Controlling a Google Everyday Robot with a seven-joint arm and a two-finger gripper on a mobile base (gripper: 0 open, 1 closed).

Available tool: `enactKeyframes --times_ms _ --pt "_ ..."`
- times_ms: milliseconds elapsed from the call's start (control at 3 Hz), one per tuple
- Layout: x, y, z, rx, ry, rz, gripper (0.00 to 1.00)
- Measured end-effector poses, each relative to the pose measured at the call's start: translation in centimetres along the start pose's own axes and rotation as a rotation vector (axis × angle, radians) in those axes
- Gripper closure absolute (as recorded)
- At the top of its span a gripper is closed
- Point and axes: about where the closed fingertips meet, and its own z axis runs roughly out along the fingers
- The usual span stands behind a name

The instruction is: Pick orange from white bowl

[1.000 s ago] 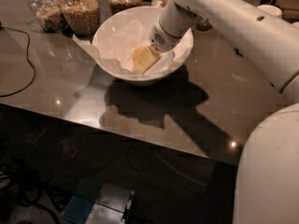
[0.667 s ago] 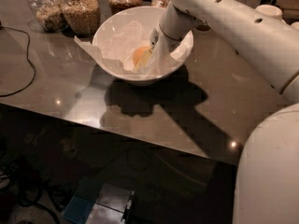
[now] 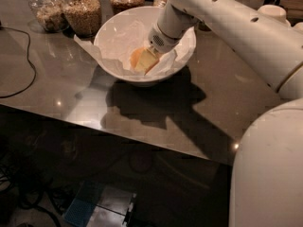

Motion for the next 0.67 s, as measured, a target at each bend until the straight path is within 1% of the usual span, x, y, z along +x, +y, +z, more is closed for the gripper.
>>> enactKeyframes --times_ms 333,667 --pt "-0.82 -0.10 0.05 -0.001 -0.006 -0.016 0.37" --pt "-1.00 0.01 0.57 -0.015 0.002 -0.021 0.33"
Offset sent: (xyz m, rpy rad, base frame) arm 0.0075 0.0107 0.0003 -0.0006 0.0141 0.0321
